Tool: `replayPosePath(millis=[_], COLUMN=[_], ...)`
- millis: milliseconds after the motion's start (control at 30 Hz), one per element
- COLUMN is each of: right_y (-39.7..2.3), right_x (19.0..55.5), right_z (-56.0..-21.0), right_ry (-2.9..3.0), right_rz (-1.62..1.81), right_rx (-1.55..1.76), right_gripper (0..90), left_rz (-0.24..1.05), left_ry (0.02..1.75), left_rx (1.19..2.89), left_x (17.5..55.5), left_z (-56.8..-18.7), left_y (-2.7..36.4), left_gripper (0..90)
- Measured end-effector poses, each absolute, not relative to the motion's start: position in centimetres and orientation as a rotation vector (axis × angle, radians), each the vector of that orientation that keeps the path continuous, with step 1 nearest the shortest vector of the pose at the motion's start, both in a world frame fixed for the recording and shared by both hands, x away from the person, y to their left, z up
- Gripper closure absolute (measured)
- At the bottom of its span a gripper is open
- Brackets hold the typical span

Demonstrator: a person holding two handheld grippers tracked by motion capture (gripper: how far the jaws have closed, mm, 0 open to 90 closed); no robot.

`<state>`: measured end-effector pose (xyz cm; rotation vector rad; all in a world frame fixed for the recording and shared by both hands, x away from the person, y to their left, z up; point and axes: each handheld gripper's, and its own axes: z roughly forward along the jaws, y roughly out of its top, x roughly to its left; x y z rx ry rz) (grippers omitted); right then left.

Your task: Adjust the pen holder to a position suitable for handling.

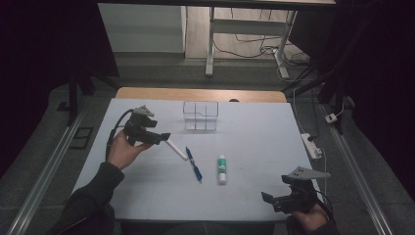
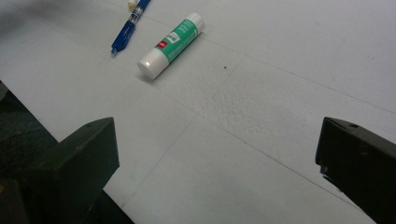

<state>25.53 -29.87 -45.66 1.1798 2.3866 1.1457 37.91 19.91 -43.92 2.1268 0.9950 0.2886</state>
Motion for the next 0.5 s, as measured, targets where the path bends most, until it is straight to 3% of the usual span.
replayPosePath(millis=[500], right_y=[-29.8], right_x=[25.5], right_z=[-45.7], right_ry=[2.394], right_rz=[1.135], right_rx=[1.173], right_gripper=[0.0], left_rz=[0.268], left_ry=[1.018], left_rx=[2.054], left_x=[31.8], left_z=[-43.5], left_y=[22.8], left_gripper=[6.2])
